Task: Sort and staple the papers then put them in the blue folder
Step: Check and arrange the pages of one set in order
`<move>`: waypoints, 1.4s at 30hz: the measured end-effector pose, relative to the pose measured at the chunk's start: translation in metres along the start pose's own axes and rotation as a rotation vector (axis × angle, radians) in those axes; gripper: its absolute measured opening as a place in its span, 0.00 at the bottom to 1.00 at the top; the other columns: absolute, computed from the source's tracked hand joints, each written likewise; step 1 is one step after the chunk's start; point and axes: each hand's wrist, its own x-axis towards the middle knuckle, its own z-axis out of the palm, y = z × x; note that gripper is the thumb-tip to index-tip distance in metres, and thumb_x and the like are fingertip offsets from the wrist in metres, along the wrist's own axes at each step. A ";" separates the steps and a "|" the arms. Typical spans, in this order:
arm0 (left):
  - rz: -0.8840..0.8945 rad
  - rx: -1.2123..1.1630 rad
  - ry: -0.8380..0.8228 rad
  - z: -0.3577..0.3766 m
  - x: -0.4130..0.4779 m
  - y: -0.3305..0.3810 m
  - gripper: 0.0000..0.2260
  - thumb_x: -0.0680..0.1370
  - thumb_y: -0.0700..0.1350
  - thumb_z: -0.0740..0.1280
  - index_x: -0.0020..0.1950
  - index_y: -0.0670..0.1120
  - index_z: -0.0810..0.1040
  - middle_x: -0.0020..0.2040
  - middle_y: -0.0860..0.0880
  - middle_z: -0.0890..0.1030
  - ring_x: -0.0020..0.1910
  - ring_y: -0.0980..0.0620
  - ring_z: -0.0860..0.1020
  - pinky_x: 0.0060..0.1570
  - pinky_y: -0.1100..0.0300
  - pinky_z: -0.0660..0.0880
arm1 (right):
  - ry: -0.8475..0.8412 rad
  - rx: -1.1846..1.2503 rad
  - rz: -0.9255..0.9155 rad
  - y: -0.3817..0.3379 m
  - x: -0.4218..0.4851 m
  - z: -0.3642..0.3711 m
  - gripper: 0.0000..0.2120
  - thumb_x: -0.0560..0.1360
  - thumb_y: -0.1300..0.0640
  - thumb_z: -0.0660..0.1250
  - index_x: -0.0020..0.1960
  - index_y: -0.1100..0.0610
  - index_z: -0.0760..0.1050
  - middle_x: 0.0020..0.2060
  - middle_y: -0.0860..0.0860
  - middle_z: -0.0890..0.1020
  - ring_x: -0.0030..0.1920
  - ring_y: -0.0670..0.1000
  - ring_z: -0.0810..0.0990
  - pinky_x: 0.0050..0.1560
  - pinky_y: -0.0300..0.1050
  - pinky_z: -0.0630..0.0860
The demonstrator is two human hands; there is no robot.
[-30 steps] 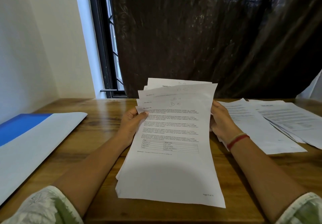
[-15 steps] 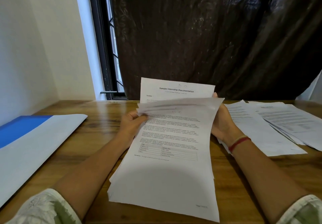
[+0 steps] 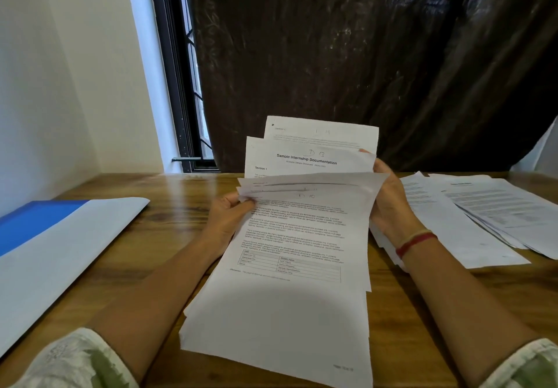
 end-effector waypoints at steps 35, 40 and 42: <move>-0.089 -0.033 0.037 0.001 -0.004 0.003 0.08 0.76 0.30 0.65 0.53 0.37 0.79 0.47 0.43 0.84 0.39 0.49 0.84 0.35 0.58 0.80 | -0.166 -0.252 0.074 0.006 -0.017 0.007 0.19 0.75 0.36 0.54 0.54 0.46 0.74 0.48 0.45 0.85 0.46 0.49 0.85 0.49 0.46 0.76; -0.102 -0.118 0.045 -0.001 -0.004 0.004 0.10 0.78 0.30 0.63 0.58 0.37 0.77 0.49 0.43 0.83 0.40 0.48 0.84 0.34 0.58 0.80 | 0.067 -0.647 -0.133 0.022 -0.013 0.006 0.26 0.74 0.58 0.73 0.63 0.43 0.62 0.60 0.45 0.73 0.56 0.49 0.74 0.54 0.45 0.74; -0.097 -0.118 0.064 -0.002 -0.003 0.003 0.12 0.79 0.32 0.63 0.62 0.36 0.75 0.53 0.40 0.82 0.43 0.47 0.83 0.34 0.57 0.80 | 0.082 -0.690 -0.205 0.028 -0.014 0.006 0.30 0.73 0.61 0.73 0.64 0.42 0.60 0.61 0.45 0.71 0.57 0.48 0.72 0.56 0.44 0.72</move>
